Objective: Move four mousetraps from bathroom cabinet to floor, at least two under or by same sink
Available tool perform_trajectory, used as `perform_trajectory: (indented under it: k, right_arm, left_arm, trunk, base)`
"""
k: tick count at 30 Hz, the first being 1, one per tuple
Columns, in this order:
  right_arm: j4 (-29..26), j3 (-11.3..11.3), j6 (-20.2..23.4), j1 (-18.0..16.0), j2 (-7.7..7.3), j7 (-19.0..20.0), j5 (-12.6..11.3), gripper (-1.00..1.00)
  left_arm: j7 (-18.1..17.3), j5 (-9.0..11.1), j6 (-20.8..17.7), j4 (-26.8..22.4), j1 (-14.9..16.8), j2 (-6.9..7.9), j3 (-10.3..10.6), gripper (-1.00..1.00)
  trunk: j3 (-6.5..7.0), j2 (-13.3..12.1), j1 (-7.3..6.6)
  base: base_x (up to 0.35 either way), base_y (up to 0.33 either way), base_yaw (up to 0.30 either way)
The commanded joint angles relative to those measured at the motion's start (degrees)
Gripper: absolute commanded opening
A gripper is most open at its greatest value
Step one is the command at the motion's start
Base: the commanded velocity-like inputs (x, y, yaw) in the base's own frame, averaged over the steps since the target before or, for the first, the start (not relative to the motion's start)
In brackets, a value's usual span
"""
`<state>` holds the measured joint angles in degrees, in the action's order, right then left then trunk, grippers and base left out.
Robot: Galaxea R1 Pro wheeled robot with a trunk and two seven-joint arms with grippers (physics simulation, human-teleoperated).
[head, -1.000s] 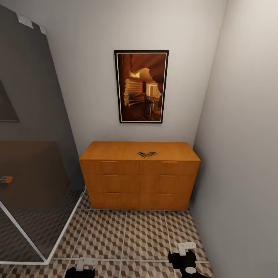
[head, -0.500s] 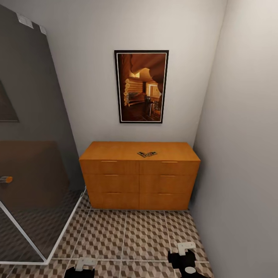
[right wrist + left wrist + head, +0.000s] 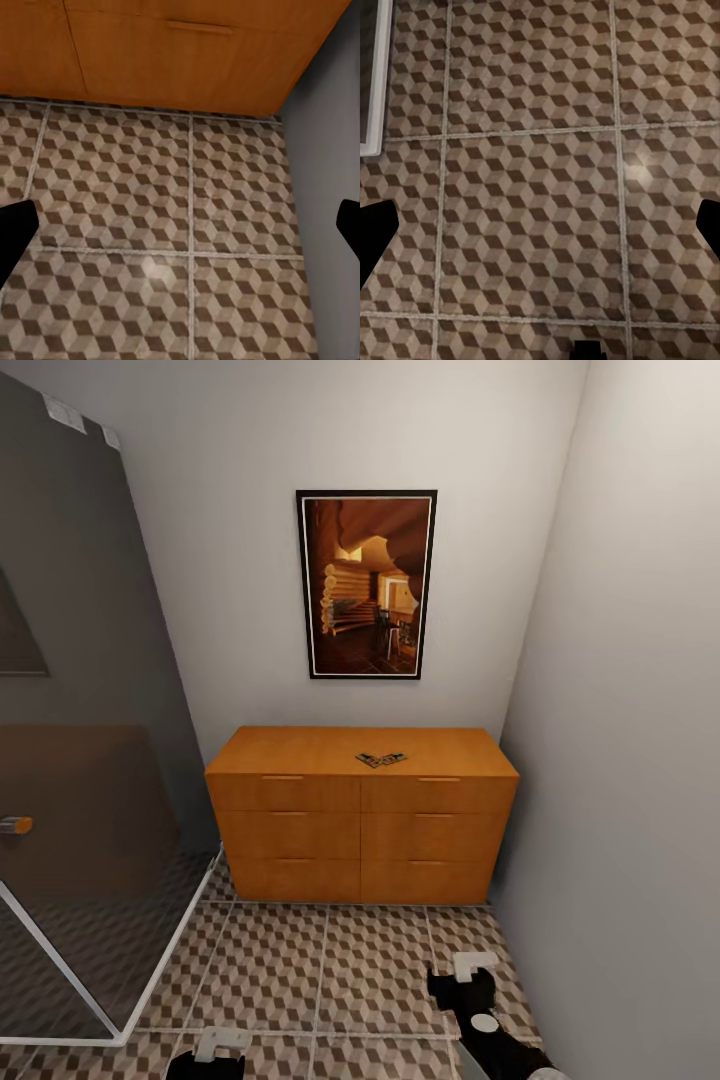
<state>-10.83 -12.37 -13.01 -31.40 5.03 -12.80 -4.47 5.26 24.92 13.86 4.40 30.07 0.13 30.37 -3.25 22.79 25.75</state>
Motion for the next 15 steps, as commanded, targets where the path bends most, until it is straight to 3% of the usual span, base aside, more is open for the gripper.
perform_trajectory:
  k: [1, 4, 8, 15]
  right_arm:
    - [-2.11, -0.46, 1.31, -0.06, -0.01, -0.32, -0.48, 1.00]
    - [-5.72, -0.46, 4.86, -0.06, -0.02, -0.35, -0.46, 1.00]
    - [-14.60, -0.46, 13.82, -0.06, -0.08, -0.34, -0.45, 1.00]
    - [-25.52, -0.46, 22.41, -0.08, -0.28, -0.45, -0.43, 1.00]
  left_arm:
    - [0.01, 0.39, 0.29, 0.18, 0.08, -0.04, 0.48, 1.00]
    - [0.01, 0.39, 0.29, 0.18, 0.08, -0.04, 0.48, 1.00]
    - [0.01, 0.39, 0.29, 0.18, 0.08, -0.04, 0.48, 1.00]
    - [0.00, 0.39, 0.29, 0.18, 0.08, -0.04, 0.48, 1.00]
  trunk:
    - [-0.13, 0.13, 0.04]
    - [-0.13, 0.13, 0.04]
    - [-0.13, 0.13, 0.04]
    - [-0.13, 0.13, 0.04]
  base:
    - [0.000, 0.000, 0.000]
    - [0.000, 0.000, 0.000]
    - [0.000, 0.000, 0.000]
    - [0.000, 0.000, 0.000]
